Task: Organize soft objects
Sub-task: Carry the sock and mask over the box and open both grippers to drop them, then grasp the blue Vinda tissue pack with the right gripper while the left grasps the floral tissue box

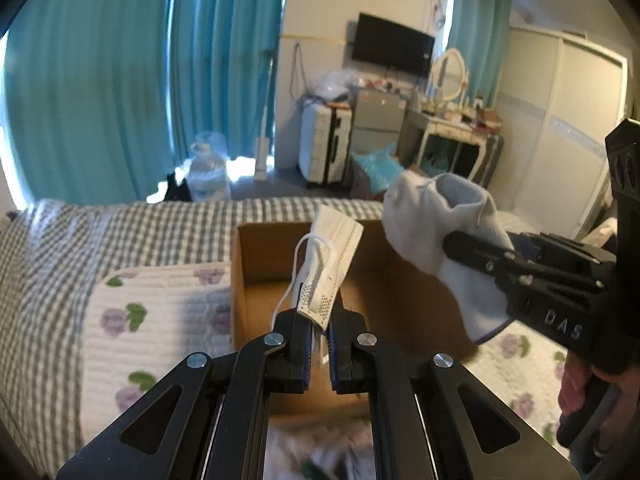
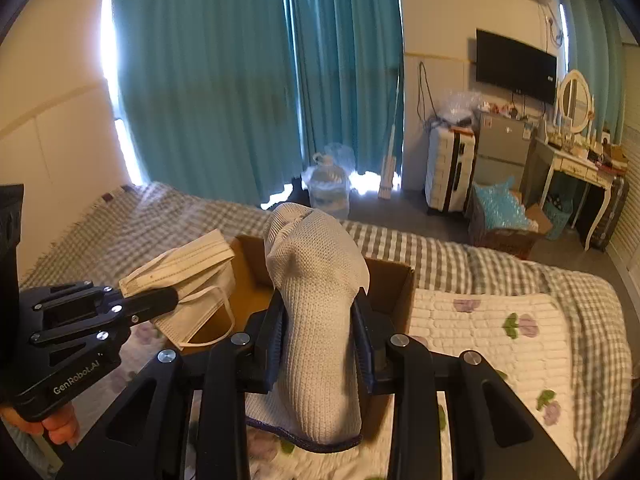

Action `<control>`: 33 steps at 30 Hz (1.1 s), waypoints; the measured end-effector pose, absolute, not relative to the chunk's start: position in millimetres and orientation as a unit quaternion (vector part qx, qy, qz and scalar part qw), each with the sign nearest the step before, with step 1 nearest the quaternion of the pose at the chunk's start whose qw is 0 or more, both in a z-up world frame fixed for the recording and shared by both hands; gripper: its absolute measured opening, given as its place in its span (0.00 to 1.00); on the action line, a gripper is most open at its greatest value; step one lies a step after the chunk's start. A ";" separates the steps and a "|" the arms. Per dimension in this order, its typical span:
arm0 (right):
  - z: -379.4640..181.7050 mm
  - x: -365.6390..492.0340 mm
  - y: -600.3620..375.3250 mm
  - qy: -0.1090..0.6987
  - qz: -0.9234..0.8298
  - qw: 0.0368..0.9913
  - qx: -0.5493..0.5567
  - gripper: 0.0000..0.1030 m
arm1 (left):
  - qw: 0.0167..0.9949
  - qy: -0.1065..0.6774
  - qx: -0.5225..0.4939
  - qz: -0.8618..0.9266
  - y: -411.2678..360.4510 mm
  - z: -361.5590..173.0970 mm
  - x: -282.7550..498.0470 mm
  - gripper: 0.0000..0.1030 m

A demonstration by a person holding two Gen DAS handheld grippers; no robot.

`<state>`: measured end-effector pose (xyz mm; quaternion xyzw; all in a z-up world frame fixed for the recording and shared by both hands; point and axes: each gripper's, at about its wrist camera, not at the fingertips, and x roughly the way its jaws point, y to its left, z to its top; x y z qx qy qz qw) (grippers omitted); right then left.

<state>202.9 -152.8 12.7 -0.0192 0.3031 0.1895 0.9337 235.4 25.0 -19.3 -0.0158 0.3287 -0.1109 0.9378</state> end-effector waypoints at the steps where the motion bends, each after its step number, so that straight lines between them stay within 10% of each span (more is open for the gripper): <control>1: 1.9 216.3 -149.8 0.311 0.187 0.932 -0.021 0.29 | 0.937 0.331 -0.011 -0.110 23.2 -26.2 244.5 0.05; 5: -26.3 242.9 -144.3 0.320 0.174 0.931 -0.027 0.32 | 0.934 0.337 -0.002 -0.121 16.1 -43.6 261.8 0.10; 7: -35.9 247.1 -143.9 0.316 0.167 0.933 -0.035 0.50 | 0.937 0.330 0.010 -0.116 12.0 -48.6 260.6 0.12; 9: -39.1 246.7 -146.3 0.309 0.161 0.937 -0.040 0.69 | 0.936 0.332 0.011 -0.117 10.2 -51.4 256.0 0.30; 12: -32.7 236.2 -156.0 0.293 0.147 0.944 -0.038 0.71 | 0.938 0.329 0.013 -0.109 7.5 -43.9 243.1 0.70; 19: 14.5 184.3 -181.8 0.289 0.123 0.949 -0.040 0.80 | 0.949 0.297 0.028 -0.099 16.0 20.0 172.8 0.73; 25: 84.0 97.4 -209.6 0.260 0.112 0.958 -0.043 0.94 | 0.965 0.253 0.022 -0.071 32.4 76.3 82.7 0.99; 33: 92.6 -10.0 -221.1 0.280 0.120 0.951 -0.061 1.00 | 0.960 0.277 0.023 -0.045 46.5 50.9 -7.6 1.00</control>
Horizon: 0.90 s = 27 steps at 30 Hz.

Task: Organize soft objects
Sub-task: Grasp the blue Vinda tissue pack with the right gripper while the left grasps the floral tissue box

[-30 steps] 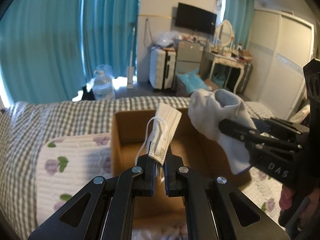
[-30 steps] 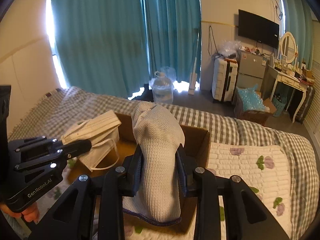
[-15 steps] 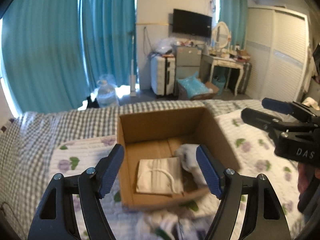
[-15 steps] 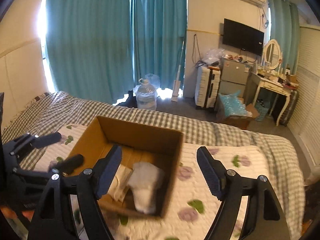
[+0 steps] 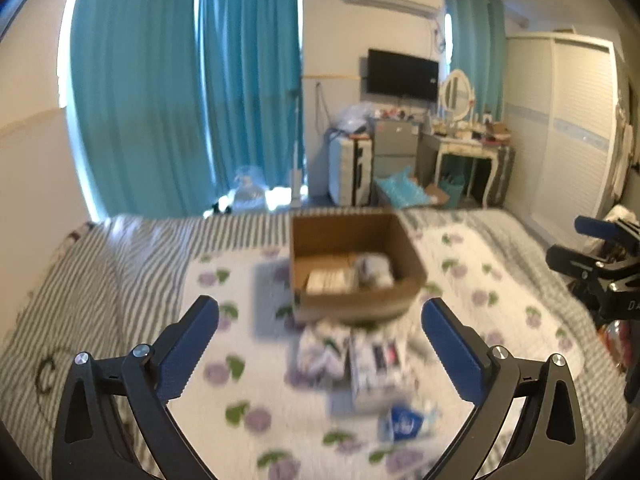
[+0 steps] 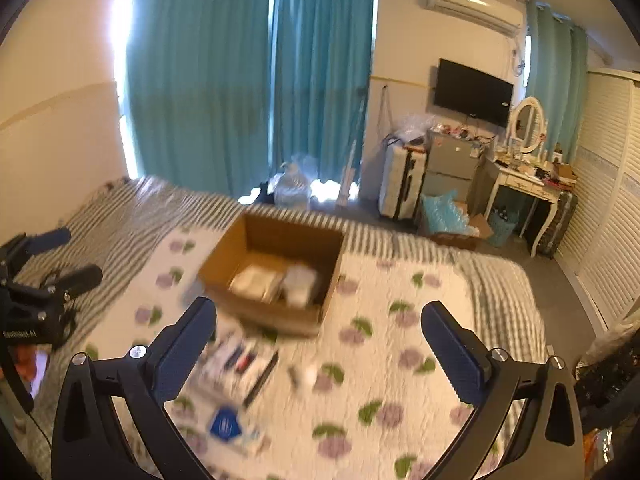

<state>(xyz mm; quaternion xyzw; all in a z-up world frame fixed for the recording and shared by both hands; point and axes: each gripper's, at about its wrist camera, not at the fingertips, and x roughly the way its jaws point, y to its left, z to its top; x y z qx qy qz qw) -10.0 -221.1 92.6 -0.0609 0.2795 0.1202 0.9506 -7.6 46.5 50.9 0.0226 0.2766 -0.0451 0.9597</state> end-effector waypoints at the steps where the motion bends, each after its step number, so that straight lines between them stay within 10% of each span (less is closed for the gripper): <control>1: 83.1 -19.6 -220.6 0.286 0.125 0.948 -0.063 1.00 | 0.958 0.283 0.025 -0.040 46.4 40.9 -13.2 1.00; 21: -153.3 13.1 -133.3 0.508 0.170 0.844 -0.032 0.99 | 0.923 0.384 -0.003 0.027 76.3 -110.2 0.5 1.00; 27: -185.6 18.4 -117.9 0.539 0.163 0.825 -0.050 0.77 | 0.914 0.404 -0.025 0.025 86.0 -122.3 4.0 1.00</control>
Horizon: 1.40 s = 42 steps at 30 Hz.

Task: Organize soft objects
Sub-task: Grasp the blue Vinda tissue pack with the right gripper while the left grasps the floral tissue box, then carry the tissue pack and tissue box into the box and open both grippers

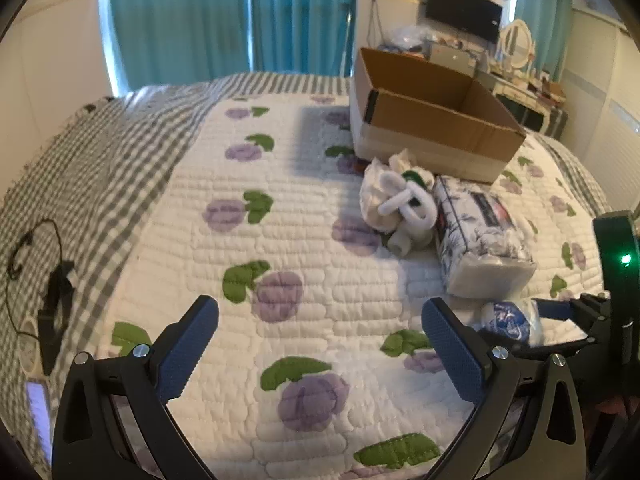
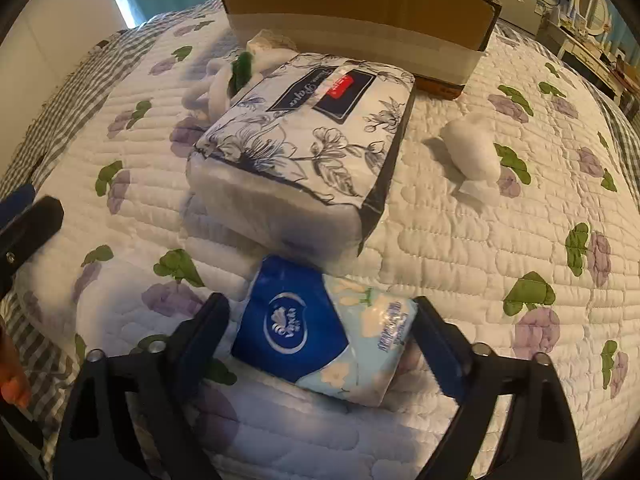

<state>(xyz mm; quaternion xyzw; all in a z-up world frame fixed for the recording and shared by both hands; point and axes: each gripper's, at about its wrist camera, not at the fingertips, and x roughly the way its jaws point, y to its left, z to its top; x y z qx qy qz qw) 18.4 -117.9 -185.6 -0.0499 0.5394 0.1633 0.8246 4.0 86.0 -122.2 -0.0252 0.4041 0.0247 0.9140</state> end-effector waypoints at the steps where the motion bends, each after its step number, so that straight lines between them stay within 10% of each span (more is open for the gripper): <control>1: -185.4 18.0 -119.1 0.538 0.162 0.826 -0.048 0.77 | 0.914 0.404 -0.026 0.024 85.1 -122.3 2.7 1.00; 20: -79.4 -10.2 -223.5 0.390 0.099 0.916 0.006 0.76 | 0.900 0.433 -0.006 -0.050 -12.9 -99.9 28.0 1.00; 42: -144.1 57.3 -252.7 0.448 0.085 0.889 0.043 0.76 | 0.868 0.487 -0.008 -0.099 -39.9 -147.0 89.4 0.82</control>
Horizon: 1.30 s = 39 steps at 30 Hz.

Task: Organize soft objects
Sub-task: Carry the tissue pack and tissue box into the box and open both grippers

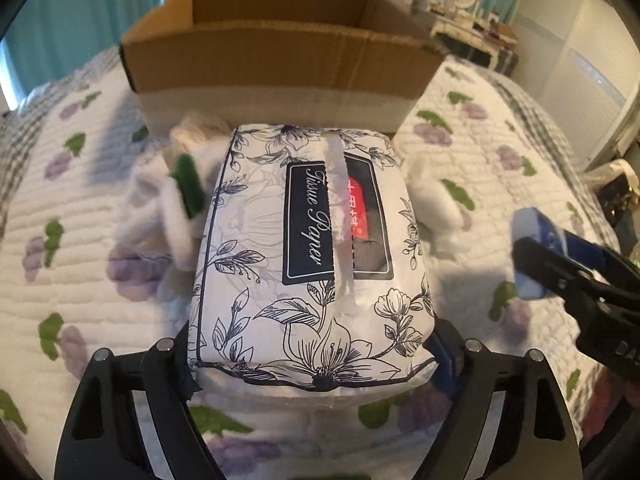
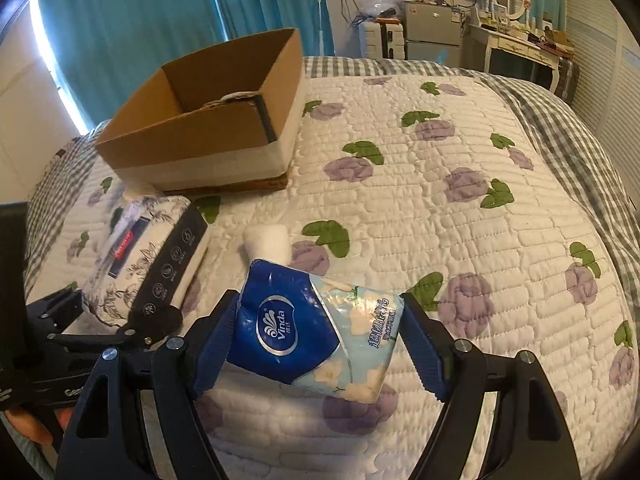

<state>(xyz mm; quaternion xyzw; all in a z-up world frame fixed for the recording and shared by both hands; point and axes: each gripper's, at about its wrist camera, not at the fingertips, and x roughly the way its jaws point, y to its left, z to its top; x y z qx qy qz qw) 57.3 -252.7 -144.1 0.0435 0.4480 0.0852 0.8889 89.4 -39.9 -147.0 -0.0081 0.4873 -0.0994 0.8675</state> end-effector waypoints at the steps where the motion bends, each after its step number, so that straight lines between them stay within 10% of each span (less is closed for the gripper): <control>1: -141.2 54.7 -250.5 0.446 0.087 0.890 0.041 0.76 | 0.871 0.482 -0.006 -0.101 -38.2 -142.0 84.1 0.82; 22: 0.7 -17.6 -223.9 0.316 0.130 0.940 0.007 0.76 | 0.934 0.342 -0.008 -0.102 -12.6 -7.2 8.8 0.81; 39: 28.6 143.2 -186.0 0.286 0.144 0.947 -0.026 0.76 | 0.938 0.333 0.003 -0.093 9.1 -16.6 188.4 0.81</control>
